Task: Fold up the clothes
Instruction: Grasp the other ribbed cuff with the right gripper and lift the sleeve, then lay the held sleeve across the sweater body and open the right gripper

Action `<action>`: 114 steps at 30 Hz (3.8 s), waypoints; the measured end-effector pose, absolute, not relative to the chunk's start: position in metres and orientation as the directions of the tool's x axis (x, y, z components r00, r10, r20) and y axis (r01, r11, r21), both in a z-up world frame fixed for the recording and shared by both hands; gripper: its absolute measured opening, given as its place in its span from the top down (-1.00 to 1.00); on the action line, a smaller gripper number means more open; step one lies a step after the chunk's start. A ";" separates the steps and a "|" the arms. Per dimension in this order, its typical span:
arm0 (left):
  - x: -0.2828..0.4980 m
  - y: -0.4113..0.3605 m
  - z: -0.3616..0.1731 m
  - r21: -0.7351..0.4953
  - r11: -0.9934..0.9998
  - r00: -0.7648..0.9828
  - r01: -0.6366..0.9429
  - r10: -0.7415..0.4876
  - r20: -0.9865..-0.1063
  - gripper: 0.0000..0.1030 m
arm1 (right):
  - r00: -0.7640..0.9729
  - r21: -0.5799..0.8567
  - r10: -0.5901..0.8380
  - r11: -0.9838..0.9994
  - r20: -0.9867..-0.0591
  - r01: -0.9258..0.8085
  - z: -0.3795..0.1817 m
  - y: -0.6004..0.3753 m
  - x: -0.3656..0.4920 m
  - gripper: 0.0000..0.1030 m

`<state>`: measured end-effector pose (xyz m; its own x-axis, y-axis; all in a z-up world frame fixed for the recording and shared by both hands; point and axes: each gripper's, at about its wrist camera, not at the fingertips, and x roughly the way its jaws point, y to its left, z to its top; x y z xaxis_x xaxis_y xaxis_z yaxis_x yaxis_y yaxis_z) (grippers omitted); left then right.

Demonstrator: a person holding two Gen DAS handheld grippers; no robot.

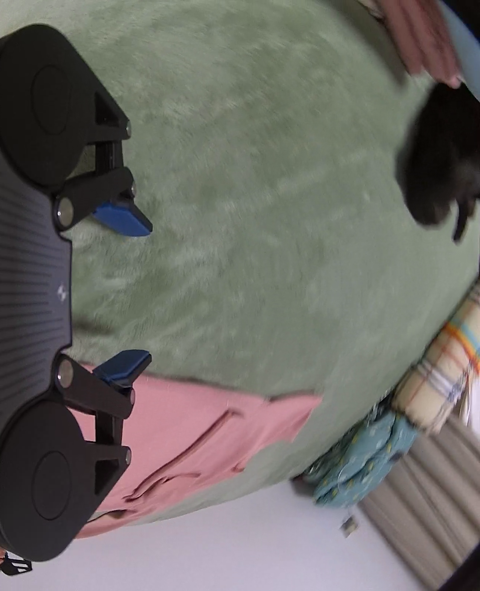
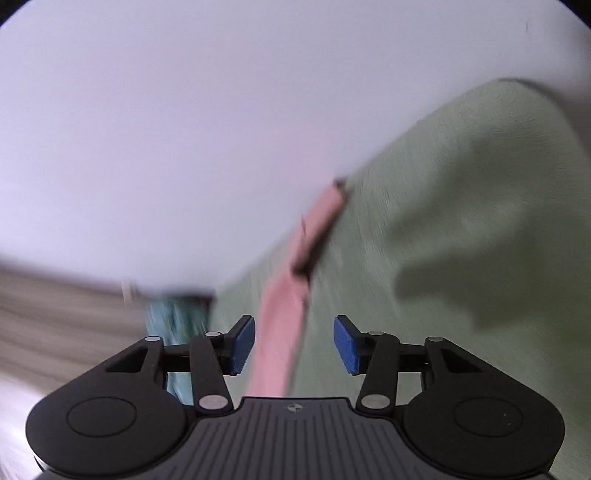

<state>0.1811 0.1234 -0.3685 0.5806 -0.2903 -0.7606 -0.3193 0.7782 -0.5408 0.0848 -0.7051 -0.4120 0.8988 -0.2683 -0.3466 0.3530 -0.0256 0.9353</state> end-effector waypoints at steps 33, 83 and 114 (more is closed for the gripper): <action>0.174 0.115 -0.358 -0.634 0.769 0.546 -0.084 -0.497 -0.675 -0.76 | 0.992 0.416 0.049 0.910 -0.120 0.006 -0.093 -0.390 0.363 0.87; 0.144 0.130 -0.379 -0.734 0.670 0.497 -0.114 -0.601 -0.626 -0.76 | 0.904 0.838 0.222 0.503 -0.364 0.214 -0.408 -0.283 0.345 0.80; 0.140 0.143 -0.385 -0.780 0.613 0.515 -0.123 -0.633 -0.578 -0.76 | 0.862 0.694 0.350 0.720 -0.367 0.003 -0.356 -0.184 0.384 0.85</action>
<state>0.1404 0.1435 -0.3849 0.5147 -0.6331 -0.5782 -0.1228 0.6130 -0.7805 0.3839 -0.1842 -0.3561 0.8622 0.3496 -0.3666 0.0029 0.7202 0.6938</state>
